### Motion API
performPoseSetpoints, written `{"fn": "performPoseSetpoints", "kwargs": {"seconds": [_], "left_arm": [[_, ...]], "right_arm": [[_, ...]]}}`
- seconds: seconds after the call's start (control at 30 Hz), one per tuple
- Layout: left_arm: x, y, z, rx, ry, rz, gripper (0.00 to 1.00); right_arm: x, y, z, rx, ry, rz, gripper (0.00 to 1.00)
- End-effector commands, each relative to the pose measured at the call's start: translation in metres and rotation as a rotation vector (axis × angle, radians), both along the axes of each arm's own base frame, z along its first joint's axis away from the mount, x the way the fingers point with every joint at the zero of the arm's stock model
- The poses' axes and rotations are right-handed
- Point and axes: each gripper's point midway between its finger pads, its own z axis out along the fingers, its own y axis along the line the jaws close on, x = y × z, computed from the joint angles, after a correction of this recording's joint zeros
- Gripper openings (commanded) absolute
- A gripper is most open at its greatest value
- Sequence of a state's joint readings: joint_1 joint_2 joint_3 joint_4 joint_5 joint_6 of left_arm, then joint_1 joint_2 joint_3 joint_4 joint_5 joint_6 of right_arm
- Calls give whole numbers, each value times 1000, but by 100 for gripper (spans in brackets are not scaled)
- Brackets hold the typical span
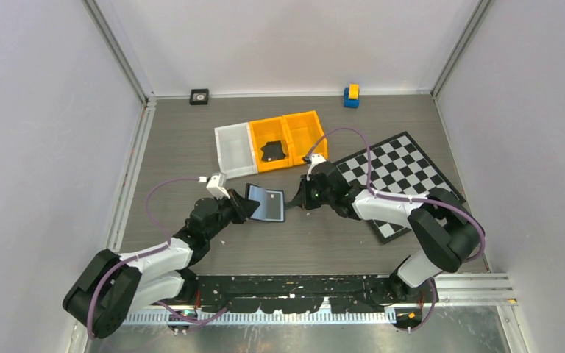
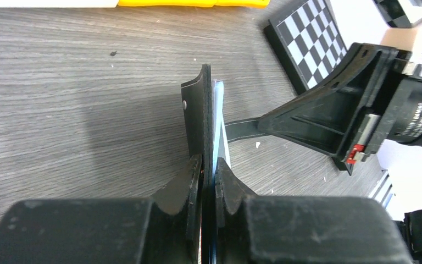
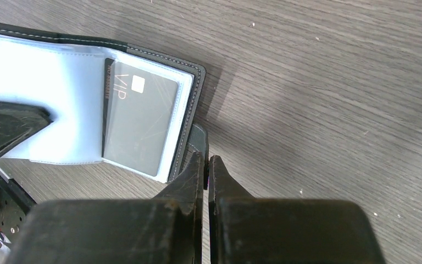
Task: Take the credit cards out of the card holder
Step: Remove the credit card from the card holder.
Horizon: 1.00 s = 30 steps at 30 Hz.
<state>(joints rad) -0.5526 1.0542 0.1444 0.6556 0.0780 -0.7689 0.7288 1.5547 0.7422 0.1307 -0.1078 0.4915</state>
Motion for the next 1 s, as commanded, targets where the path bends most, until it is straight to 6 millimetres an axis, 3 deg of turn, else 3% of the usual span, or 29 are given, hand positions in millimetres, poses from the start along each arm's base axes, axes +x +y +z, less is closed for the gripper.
{"fn": "performPoseSetpoints", "kwargs": {"seconds": [0.0,0.23,0.33,0.53,0.97], "left_arm": [[10,-4,8,15,-36,2,11],[7,-7,2,5,-29,-18,12],[7,-3,2,2,-35,3,20],[11,16,-3,3,-4,121,98],[9,5,-15,105,89,37,98]], "right_arm": [[8,2,19,43,-66,-11,1],[8,2,11,28,-46,-20,1],[10,1,10,26,-47,-32,0],[12,-4,12,22,-62,-54,0],[11,-2,17,35,-76,-43,1]]}}
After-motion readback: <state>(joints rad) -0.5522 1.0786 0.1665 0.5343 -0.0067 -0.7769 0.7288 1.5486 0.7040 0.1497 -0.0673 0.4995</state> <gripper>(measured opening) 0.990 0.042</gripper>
